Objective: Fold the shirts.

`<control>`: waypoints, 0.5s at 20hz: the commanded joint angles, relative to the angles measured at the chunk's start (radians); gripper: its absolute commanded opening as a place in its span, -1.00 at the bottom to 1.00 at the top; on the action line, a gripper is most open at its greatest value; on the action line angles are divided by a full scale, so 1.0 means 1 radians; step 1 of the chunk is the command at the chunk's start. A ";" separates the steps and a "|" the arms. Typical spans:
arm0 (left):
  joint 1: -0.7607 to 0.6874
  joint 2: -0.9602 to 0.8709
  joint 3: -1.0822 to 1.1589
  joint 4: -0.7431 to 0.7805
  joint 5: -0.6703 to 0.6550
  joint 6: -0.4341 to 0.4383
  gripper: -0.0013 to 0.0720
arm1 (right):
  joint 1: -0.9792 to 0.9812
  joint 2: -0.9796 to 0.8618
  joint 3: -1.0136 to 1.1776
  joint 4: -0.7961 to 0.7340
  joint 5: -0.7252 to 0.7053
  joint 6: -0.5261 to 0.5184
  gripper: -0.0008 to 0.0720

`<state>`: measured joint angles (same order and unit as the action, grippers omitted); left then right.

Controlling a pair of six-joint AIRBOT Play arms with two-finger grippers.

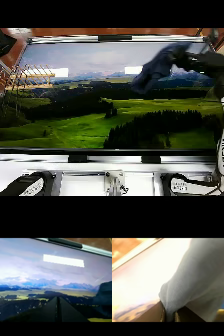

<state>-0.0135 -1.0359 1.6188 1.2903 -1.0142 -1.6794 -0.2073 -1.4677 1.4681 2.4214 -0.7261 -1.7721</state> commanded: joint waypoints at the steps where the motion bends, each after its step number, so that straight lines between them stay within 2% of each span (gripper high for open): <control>1: 0.001 0.000 0.000 0.001 -0.057 0.010 -0.87 | -0.194 -0.008 0.017 -0.179 -0.196 0.057 -0.79; 4: 0.000 0.000 0.000 0.000 -0.064 0.010 -0.87 | -0.323 -0.008 0.017 -0.435 -0.428 0.115 -0.79; 6: 0.000 0.000 0.000 0.000 -0.064 0.010 -0.87 | -0.390 -0.008 0.017 -0.597 -0.533 0.190 -0.79; 10: 0.001 0.000 0.000 0.001 -0.080 0.010 -0.87 | -0.506 0.031 -0.076 -0.648 -0.584 0.255 -0.79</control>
<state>-0.0135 -1.0359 1.6188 1.2903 -1.0775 -1.6711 -0.6292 -1.4597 1.4494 1.8809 -1.2118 -1.5784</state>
